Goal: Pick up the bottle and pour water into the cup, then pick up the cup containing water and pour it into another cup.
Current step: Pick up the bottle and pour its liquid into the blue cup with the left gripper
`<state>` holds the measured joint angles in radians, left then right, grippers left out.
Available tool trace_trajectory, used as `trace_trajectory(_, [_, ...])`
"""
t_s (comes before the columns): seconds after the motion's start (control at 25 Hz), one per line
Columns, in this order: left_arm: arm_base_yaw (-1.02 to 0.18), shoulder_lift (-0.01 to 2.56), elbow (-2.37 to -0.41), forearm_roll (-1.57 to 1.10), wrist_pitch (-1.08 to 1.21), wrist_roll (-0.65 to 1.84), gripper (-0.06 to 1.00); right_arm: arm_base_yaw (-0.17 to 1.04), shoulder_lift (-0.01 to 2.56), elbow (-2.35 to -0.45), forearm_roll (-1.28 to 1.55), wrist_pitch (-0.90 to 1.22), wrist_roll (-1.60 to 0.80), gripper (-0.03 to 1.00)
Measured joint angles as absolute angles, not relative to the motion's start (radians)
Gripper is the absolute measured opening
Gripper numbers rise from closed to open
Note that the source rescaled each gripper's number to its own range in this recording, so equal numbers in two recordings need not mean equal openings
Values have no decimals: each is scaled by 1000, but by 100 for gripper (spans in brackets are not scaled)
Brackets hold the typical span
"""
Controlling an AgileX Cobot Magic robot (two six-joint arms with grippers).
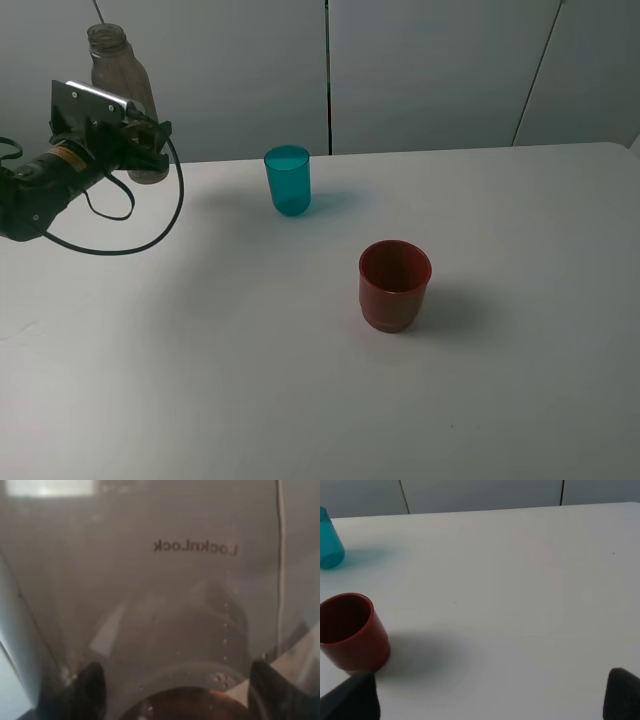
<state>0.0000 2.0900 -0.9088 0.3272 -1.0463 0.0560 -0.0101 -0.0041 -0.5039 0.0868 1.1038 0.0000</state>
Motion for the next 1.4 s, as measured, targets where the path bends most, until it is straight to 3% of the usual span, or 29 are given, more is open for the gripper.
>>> trace_trajectory(0.44, [-32, 1958, -907, 377, -758, 32, 3, -10, -4, -504, 87, 1104, 0, 76])
trace_trajectory(0.96, [-145, 1953, -907, 212, -714, 309, 3, -10, -4, -504, 87, 1104, 0, 76])
trace_trajectory(1.4, [-169, 1953, -907, 122, -659, 489, 3, -10, -4, -504, 87, 1104, 0, 76])
